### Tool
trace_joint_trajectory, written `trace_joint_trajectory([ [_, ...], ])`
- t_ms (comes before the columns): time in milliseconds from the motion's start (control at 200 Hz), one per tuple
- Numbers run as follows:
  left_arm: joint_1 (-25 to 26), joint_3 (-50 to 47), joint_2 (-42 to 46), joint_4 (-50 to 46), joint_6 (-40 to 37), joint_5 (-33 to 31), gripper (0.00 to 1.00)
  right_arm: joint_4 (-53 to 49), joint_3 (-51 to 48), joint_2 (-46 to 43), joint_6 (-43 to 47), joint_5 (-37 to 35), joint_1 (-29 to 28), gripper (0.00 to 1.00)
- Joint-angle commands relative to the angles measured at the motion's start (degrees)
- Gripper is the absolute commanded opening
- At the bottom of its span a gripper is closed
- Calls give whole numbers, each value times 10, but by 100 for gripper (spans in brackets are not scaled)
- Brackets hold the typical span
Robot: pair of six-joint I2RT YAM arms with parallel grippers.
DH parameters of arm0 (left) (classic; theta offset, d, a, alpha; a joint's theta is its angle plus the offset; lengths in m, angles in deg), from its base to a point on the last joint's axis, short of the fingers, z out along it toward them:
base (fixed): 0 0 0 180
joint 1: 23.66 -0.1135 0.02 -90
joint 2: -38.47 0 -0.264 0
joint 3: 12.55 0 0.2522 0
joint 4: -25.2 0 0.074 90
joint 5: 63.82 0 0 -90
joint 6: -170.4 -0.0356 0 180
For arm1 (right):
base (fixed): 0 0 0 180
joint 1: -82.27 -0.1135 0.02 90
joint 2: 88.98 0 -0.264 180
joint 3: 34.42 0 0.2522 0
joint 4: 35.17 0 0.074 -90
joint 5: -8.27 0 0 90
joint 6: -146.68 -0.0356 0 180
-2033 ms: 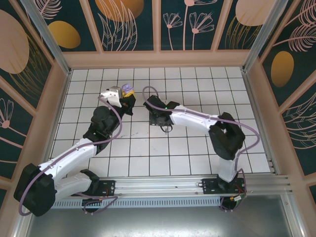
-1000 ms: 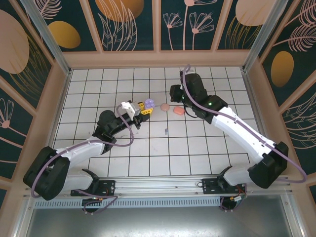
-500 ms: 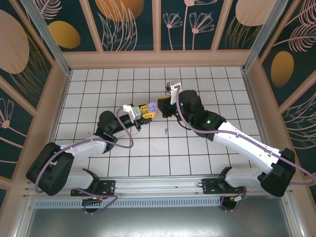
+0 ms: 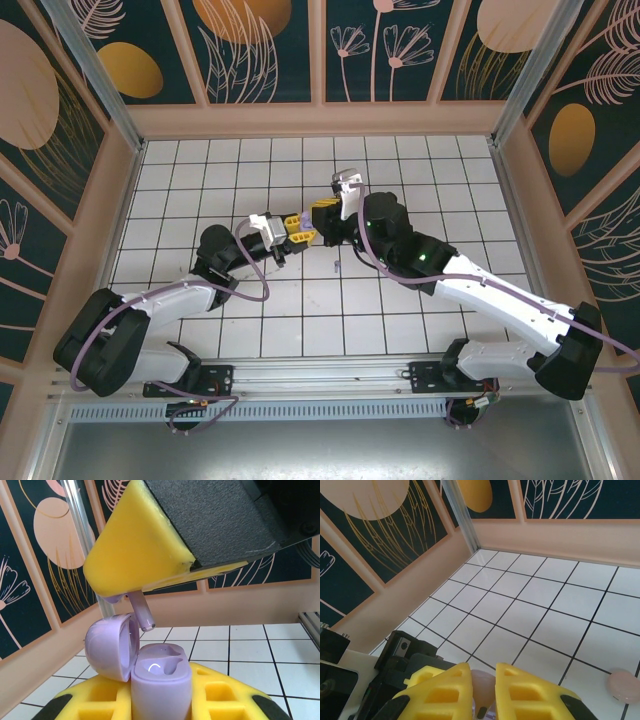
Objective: Insert wireless bluetooth earbuds into charging case
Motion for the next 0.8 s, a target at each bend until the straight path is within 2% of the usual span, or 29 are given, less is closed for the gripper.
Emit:
trace_joint_trajectory([
  [0,2,1,10,30,-1,15,0,24,-7,-8,11,-11,-5,14],
  [791,2,19,7,8,12,19,0,24,-33,-9,-7,-28,-17,12],
])
